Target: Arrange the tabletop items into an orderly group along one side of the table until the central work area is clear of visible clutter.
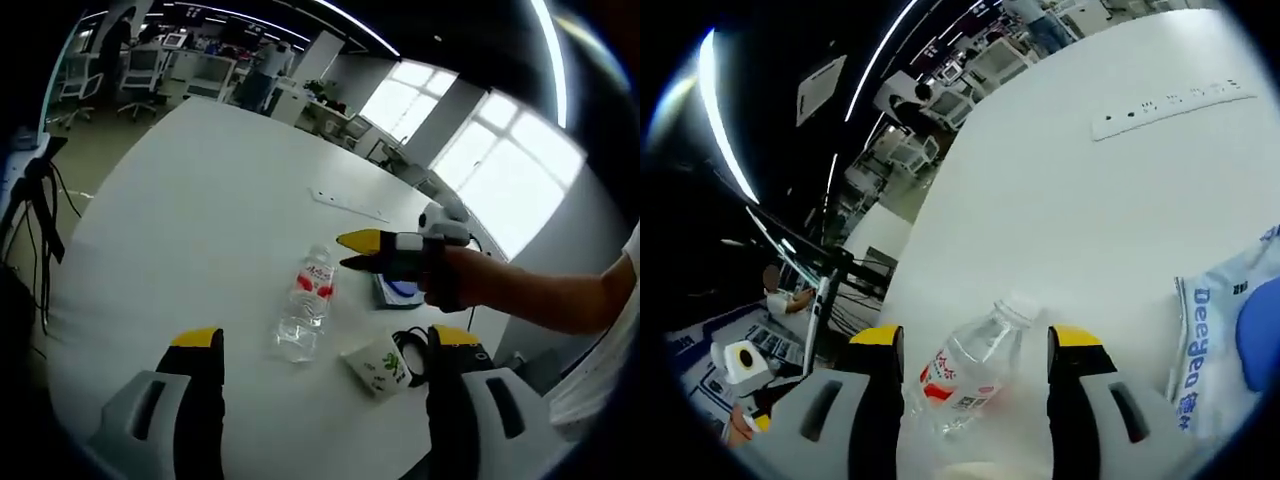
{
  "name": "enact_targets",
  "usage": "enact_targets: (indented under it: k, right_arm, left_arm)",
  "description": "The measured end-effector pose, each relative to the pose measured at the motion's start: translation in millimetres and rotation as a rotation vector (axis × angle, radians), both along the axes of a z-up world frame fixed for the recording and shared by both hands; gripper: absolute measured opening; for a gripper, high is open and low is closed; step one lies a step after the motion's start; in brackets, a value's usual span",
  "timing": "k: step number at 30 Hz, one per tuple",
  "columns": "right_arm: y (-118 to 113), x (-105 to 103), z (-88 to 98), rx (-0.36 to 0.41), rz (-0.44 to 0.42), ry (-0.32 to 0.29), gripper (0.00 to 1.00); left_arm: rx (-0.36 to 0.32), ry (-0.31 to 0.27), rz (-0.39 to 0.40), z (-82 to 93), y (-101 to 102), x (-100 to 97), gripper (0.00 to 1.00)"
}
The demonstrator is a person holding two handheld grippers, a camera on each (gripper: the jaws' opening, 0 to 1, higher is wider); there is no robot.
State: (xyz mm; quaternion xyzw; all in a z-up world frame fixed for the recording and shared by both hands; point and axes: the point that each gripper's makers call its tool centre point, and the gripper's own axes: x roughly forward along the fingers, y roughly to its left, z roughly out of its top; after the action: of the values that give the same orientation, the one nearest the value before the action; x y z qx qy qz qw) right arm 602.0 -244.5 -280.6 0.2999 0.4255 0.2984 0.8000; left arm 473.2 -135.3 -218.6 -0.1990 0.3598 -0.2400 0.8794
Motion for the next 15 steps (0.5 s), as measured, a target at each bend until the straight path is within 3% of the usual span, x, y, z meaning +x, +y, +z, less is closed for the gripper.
enact_targets:
  k: [15]
  right_arm:
    - [6, 12, -22.1, 0.078, -0.114, 0.118, 0.50]
  left_arm:
    - [-0.036, -0.011, 0.012, -1.6, 1, 1.4, 0.86]
